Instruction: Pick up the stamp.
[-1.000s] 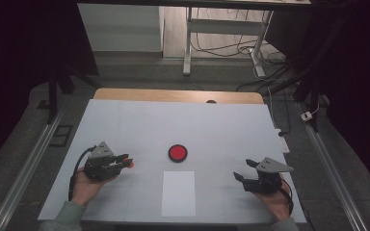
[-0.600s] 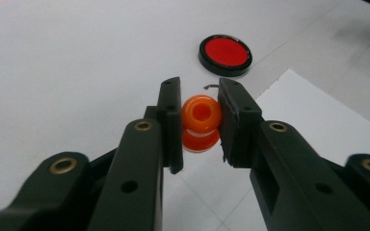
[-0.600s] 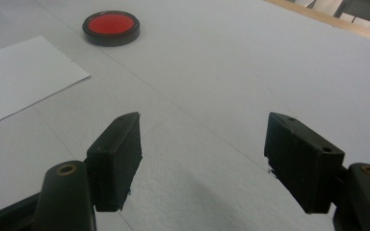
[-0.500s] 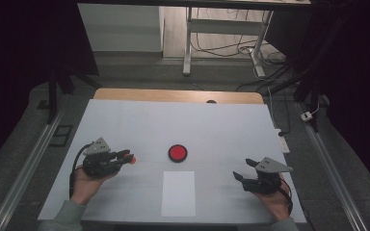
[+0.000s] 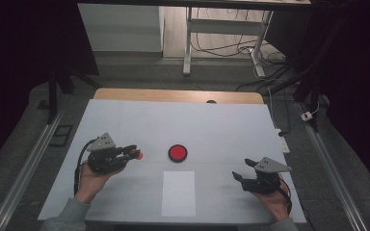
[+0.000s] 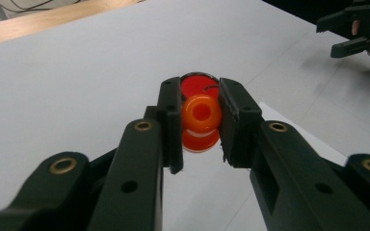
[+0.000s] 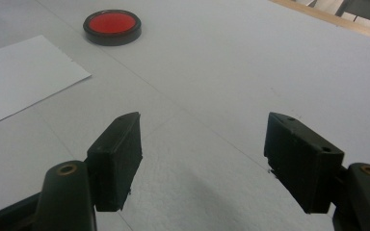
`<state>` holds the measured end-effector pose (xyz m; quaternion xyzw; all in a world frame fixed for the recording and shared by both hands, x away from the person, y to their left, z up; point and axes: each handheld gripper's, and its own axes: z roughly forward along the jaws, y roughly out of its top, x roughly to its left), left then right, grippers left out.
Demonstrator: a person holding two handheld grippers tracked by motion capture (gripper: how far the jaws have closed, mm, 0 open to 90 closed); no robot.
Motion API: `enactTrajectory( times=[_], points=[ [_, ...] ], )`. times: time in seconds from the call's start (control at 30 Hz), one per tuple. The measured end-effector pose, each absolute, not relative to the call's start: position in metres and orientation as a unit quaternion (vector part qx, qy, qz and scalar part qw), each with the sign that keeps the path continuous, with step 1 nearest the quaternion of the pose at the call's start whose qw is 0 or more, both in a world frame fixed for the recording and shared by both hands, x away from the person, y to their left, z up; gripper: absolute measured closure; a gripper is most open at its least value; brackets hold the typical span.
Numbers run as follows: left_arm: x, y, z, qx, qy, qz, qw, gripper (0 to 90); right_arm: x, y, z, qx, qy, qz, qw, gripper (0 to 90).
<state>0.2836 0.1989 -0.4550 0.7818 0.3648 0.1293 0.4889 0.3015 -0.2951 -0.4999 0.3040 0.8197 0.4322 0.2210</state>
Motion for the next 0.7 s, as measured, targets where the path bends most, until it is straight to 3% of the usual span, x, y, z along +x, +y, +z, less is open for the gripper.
enactTrajectory(
  times=[0.7],
  points=[
    [0.297, 0.16, -0.444, 0.793, 0.326, 0.11, 0.503, 71.8, 0.301, -0.294, -0.501, 0.301, 0.821, 0.431, 0.224, 28.5]
  ],
)
